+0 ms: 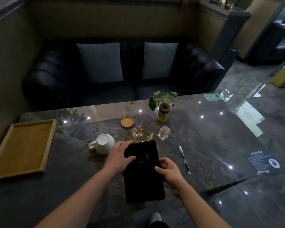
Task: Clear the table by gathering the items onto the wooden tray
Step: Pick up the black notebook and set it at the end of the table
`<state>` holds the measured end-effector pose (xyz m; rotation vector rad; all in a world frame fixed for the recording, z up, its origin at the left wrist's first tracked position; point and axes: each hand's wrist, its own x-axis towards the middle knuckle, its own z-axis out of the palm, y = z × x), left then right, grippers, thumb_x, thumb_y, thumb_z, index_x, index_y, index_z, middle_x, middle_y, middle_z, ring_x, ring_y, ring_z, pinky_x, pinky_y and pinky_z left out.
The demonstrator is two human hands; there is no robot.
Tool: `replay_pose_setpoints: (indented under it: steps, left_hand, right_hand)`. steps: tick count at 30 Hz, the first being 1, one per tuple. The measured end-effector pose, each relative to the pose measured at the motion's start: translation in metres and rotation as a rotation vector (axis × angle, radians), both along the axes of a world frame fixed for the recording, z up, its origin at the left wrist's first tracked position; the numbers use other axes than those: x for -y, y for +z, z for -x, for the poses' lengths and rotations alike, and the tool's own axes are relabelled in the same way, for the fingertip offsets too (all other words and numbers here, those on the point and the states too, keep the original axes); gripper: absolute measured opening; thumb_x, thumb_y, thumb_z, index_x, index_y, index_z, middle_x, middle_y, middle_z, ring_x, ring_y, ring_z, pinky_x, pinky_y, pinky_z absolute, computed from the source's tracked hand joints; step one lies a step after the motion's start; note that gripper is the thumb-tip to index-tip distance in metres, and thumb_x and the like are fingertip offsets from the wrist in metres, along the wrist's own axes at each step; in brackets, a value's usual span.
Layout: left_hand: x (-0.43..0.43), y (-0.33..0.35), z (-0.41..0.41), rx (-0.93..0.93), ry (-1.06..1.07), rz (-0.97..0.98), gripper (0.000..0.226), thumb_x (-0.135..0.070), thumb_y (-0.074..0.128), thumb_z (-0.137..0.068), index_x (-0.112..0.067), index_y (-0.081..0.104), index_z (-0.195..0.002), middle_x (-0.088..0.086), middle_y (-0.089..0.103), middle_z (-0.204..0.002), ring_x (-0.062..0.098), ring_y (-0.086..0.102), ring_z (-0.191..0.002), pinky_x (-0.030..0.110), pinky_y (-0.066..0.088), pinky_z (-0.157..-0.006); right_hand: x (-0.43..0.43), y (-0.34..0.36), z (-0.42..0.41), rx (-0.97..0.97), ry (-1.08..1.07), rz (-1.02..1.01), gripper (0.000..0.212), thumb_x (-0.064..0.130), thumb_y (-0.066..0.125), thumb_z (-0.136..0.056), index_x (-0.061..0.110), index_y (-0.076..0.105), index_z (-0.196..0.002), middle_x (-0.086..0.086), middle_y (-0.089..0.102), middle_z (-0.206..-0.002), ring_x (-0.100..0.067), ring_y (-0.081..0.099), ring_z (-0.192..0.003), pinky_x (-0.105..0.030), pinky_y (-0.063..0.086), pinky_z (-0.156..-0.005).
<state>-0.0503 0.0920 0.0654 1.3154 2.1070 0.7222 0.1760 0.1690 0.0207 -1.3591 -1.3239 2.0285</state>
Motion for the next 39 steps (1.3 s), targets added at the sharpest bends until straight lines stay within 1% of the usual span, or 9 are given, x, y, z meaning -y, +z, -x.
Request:
replay_pose_setpoints:
  steps: [5,14,17,20,27,32,35,36,39]
  left_hand:
    - [-0.024,0.000,0.006,-0.031,0.013,0.000,0.042,-0.020,0.079,-0.074,-0.027,0.062,-0.112,0.001,0.053,-0.113,0.018,0.053,-0.109,0.030,0.042,-0.096]
    - [-0.047,-0.004,-0.019,-0.181,0.096,-0.131,0.038,-0.010,0.083,-0.066,-0.025,0.066,-0.097,-0.010,0.054,-0.097,0.007,0.052,-0.092,0.021,0.040,-0.084]
    - [-0.047,-0.008,-0.021,-0.198,0.128,-0.144,0.040,-0.007,0.084,-0.064,-0.022,0.066,-0.096,-0.010,0.054,-0.096,0.008,0.053,-0.092,0.019,0.038,-0.085]
    - [-0.048,-0.009,-0.022,-0.217,0.134,-0.150,0.041,-0.005,0.084,-0.062,-0.020,0.066,-0.096,-0.009,0.054,-0.096,0.009,0.054,-0.092,0.021,0.040,-0.086]
    - [-0.043,-0.005,-0.026,-0.207,0.132,-0.178,0.039,-0.004,0.083,-0.063,-0.021,0.063,-0.093,-0.009,0.055,-0.096,0.010,0.054,-0.091,0.025,0.043,-0.085]
    - [-0.039,-0.001,-0.028,-0.204,0.116,-0.196,0.038,-0.004,0.082,-0.065,-0.021,0.062,-0.092,-0.010,0.055,-0.096,0.010,0.054,-0.090,0.024,0.044,-0.081]
    - [-0.036,-0.001,-0.029,-0.203,0.118,-0.212,0.038,-0.002,0.081,-0.065,-0.022,0.062,-0.091,-0.011,0.054,-0.095,0.008,0.053,-0.088,0.019,0.040,-0.079]
    - [-0.035,-0.002,-0.029,-0.204,0.119,-0.219,0.038,-0.002,0.081,-0.065,-0.022,0.061,-0.091,-0.011,0.053,-0.095,0.007,0.052,-0.088,0.018,0.039,-0.078]
    - [-0.032,-0.003,-0.031,-0.208,0.120,-0.241,0.039,-0.001,0.080,-0.065,-0.022,0.060,-0.091,-0.010,0.053,-0.096,0.008,0.051,-0.087,0.018,0.039,-0.077]
  right_hand:
    - [-0.020,-0.011,-0.001,-0.022,0.010,0.021,0.024,-0.008,0.064,-0.088,0.005,0.061,-0.108,-0.014,0.073,-0.108,-0.026,0.071,-0.096,-0.033,0.057,-0.076]
    - [-0.069,-0.027,-0.008,0.010,0.133,0.028,0.019,0.002,0.070,-0.088,0.005,0.067,-0.106,-0.015,0.074,-0.104,-0.028,0.070,-0.096,-0.039,0.056,-0.090]
    - [-0.088,-0.028,-0.017,0.216,0.195,-0.250,0.020,0.015,0.073,-0.089,0.007,0.071,-0.107,-0.007,0.073,-0.097,-0.020,0.068,-0.092,-0.029,0.052,-0.084]
    - [-0.115,-0.030,-0.031,0.581,0.071,-0.549,0.021,0.019,0.072,-0.089,0.010,0.072,-0.107,-0.008,0.071,-0.101,-0.024,0.066,-0.094,-0.031,0.050,-0.085]
    - [-0.142,-0.038,-0.046,0.916,0.268,-0.620,0.028,0.023,0.061,-0.095,0.017,0.058,-0.122,-0.011,0.054,-0.120,-0.034,0.058,-0.108,-0.041,0.051,-0.085]
    - [-0.142,-0.027,-0.039,0.781,0.182,-0.693,0.037,0.020,0.053,-0.098,0.017,0.058,-0.134,-0.013,0.063,-0.122,-0.034,0.060,-0.111,-0.040,0.050,-0.090]
    - [-0.140,0.006,-0.026,0.449,-0.008,-0.825,0.034,0.012,0.065,-0.091,0.018,0.067,-0.124,0.000,0.068,-0.098,-0.018,0.066,-0.089,-0.039,0.055,-0.081]
    - [-0.140,0.019,-0.022,0.316,-0.068,-0.860,0.034,0.010,0.068,-0.088,0.021,0.068,-0.121,0.006,0.067,-0.094,-0.011,0.065,-0.084,-0.033,0.056,-0.078]
    - [-0.138,0.057,-0.006,0.016,-0.109,-0.917,0.035,0.011,0.071,-0.086,0.031,0.067,-0.115,0.010,0.070,-0.095,-0.012,0.069,-0.087,-0.020,0.056,-0.076]
